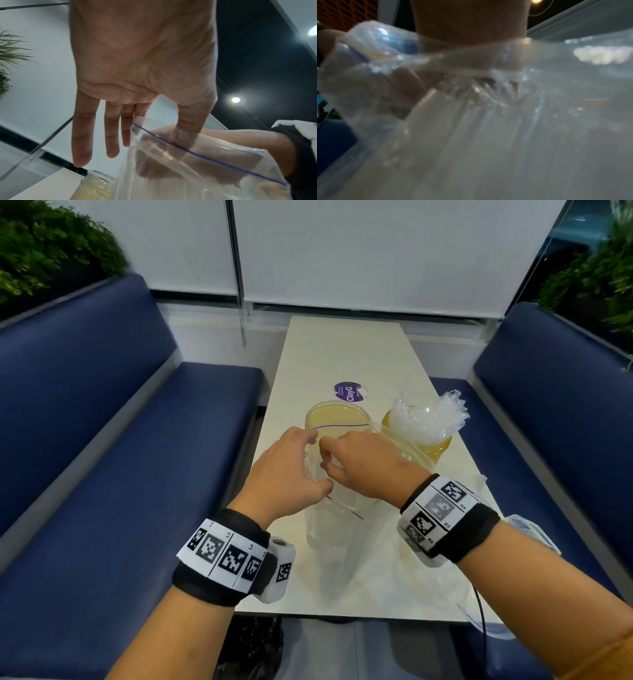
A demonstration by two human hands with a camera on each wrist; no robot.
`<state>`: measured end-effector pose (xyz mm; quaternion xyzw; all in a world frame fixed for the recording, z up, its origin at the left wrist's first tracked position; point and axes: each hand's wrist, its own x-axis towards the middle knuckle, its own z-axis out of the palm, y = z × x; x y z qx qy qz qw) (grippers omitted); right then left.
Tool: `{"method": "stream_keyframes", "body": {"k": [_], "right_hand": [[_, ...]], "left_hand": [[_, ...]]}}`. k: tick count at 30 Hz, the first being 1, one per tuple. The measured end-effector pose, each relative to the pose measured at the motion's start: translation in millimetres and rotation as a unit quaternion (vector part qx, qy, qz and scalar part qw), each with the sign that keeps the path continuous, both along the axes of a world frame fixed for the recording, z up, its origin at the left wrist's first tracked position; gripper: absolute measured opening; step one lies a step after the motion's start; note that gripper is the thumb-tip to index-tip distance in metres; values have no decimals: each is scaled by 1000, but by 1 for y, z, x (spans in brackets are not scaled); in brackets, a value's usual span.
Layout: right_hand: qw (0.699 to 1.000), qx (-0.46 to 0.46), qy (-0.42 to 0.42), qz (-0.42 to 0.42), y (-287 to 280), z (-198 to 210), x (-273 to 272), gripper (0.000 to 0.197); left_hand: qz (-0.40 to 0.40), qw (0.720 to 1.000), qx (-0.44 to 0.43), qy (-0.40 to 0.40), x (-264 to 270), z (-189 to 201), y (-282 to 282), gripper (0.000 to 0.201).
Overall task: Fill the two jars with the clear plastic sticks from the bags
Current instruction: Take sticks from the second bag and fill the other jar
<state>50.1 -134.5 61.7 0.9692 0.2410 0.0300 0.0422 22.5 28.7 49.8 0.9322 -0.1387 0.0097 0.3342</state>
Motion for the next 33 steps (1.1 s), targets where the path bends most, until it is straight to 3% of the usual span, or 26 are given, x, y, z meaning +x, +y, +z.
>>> {"method": "stream_keyframes", "body": {"k": [3,7,11,15,18,22,26,29,31,33], "right_hand": [[1000,15,-12,15,2,4,-2,28],[997,49,-38,47,7,26,-6,27],[992,75,-56,82,15,52,-10,24],[984,126,-53,116,24,65,-9,26],[974,200,-55,91,24,62,-8,27],[969,218,-100,63,25,57,-8,35],[945,319,39,67,34,45,-10,34],[913,398,89,30,34,41,-12,45],[887,451,96,1,30,40,-11,67],[885,449,119,-30,28,37,-12,78]], "left_hand": [[13,1000,-16,8,-1,-2,0,86],[37,999,-36,12,-4,-5,-5,84],[66,991,-113,-6,-7,-13,-20,70],[103,966,-233,-39,-3,-27,-34,59],[117,950,-286,-33,1,-33,-38,54],[114,948,-293,-43,5,-34,-39,43],[135,970,-182,-83,12,-27,-41,12],[131,960,-233,-87,11,-28,-40,17],[113,946,-290,-83,11,-29,-37,29],[93,934,-336,-70,13,-30,-40,18]]}}
